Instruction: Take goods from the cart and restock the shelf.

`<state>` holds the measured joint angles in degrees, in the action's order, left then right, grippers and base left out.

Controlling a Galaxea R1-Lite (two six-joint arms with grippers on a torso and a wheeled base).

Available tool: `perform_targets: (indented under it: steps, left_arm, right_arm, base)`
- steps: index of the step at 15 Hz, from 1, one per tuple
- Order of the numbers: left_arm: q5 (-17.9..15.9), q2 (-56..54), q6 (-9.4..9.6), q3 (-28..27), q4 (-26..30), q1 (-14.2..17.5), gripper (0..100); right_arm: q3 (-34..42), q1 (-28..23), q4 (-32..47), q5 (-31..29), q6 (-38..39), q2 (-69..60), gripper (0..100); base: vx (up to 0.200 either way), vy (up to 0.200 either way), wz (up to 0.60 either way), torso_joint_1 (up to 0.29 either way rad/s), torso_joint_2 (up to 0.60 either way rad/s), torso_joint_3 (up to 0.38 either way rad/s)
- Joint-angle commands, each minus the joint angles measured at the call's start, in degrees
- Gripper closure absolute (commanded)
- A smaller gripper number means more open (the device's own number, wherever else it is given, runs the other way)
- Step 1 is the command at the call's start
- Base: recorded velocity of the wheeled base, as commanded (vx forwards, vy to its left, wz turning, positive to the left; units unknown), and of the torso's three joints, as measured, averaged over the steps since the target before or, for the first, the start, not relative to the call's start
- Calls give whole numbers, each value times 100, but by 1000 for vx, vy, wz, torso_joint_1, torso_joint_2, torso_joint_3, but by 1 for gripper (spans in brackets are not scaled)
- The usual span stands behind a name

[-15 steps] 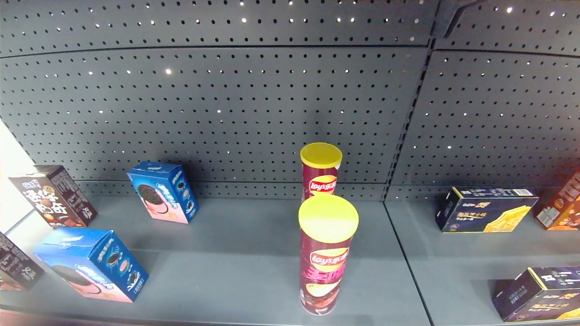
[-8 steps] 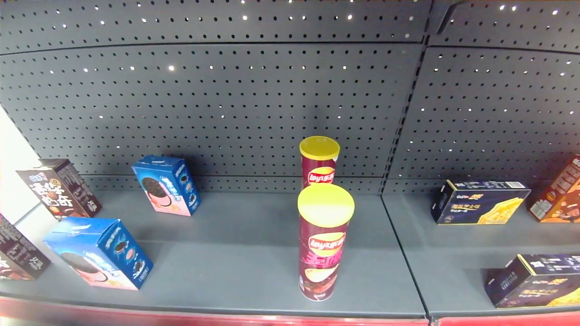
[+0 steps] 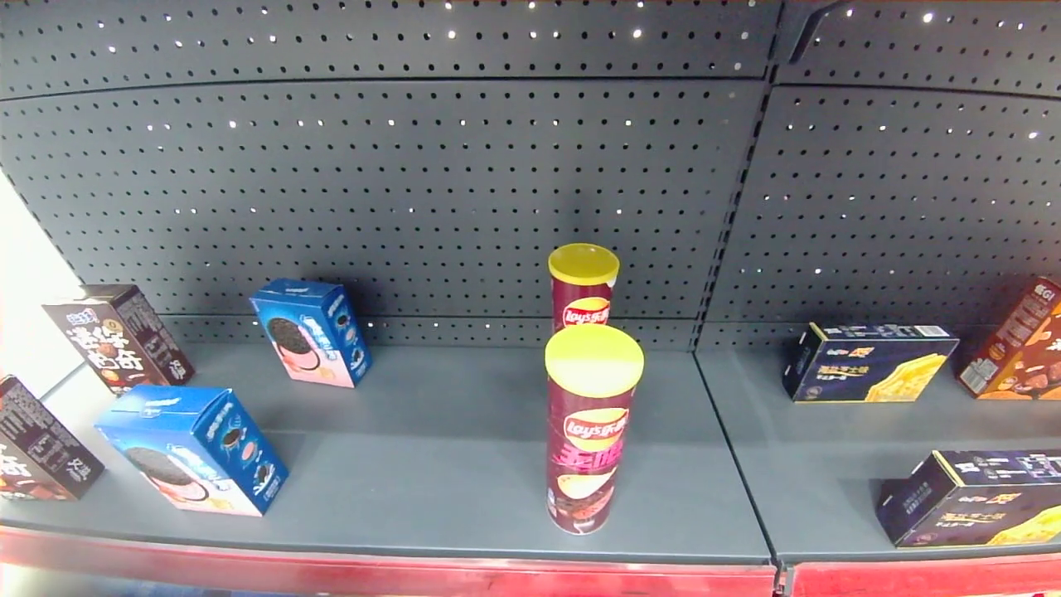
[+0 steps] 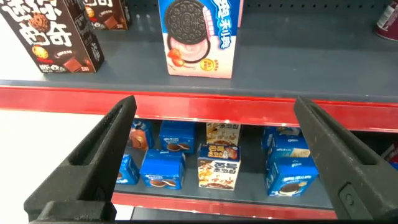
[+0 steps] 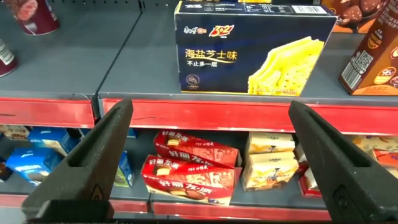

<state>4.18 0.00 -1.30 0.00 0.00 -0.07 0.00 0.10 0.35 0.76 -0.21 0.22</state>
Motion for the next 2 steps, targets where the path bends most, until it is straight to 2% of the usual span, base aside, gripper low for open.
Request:
perform_targets:
  steps: [1, 2]
  left_arm:
    - [4, 9, -1, 0, 0, -1, 0]
    - [4, 9, -1, 0, 0, -1, 0]
  right_arm:
    - [0, -1, 0, 4, -6, 4, 0]
    - [0, -1, 0, 4, 3, 4, 0]
  base:
    - [0, 0, 0, 0, 0, 0]
    - [0, 0, 0, 0, 0, 0]
